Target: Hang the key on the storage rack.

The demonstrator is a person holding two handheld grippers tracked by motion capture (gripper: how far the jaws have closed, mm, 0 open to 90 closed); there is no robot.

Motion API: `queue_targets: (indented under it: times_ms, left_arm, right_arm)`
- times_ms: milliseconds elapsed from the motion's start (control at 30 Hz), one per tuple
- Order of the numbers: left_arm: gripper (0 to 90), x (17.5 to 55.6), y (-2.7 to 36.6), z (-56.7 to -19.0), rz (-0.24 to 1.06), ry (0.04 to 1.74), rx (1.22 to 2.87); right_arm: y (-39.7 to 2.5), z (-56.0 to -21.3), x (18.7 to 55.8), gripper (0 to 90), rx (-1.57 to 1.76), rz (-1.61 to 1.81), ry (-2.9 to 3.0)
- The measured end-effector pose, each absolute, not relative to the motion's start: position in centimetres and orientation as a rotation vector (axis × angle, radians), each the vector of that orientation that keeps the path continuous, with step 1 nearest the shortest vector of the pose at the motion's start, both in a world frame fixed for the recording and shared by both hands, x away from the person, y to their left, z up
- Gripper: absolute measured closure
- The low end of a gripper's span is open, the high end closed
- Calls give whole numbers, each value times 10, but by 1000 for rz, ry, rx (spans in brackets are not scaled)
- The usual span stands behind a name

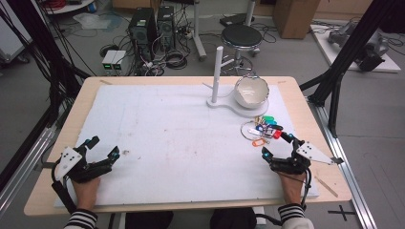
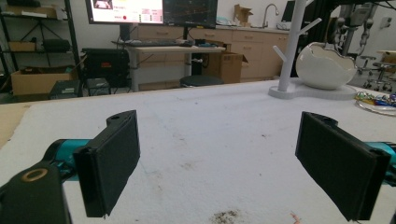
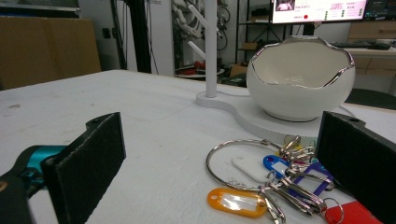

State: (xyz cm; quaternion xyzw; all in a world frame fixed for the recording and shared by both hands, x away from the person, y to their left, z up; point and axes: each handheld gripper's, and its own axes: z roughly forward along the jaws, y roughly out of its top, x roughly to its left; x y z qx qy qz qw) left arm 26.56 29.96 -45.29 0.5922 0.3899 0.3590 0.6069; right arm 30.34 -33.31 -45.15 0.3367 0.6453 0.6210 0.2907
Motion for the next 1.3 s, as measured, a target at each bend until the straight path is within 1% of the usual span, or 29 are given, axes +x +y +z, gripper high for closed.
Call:
queue_targets:
  times_ms: [533, 800, 1033, 1067, 1167, 1233, 1300]
  left_arm:
    - [143, 265, 299, -453, 834, 894, 1380]
    - [143, 265, 300, -453, 836, 893, 1380]
    - [143, 265, 300, -453, 835, 893, 1380]
    - [143, 265, 300, -453, 835, 893, 1381]
    - [143, 265, 300, -453, 834, 893, 1381]
    - [143, 265, 300, -453, 835, 893, 1379]
    - [143, 265, 300, -453, 834, 893, 1380]
  right_arm:
    - [-334, -452, 304, 13, 880, 1657, 1711]
    - [-335, -448, 310, 39, 989, 1635, 1727]
    - [-335, -425, 317, 39, 1003, 1565, 1806]
    - [-336, -416, 321, 39, 1019, 1560, 1845]
    - [-337, -406, 326, 39, 1008, 1534, 1874]
    - [-336, -392, 334, 39, 1005, 1498, 1925]
    - [-336, -387, 337, 39, 1001, 1487, 1945]
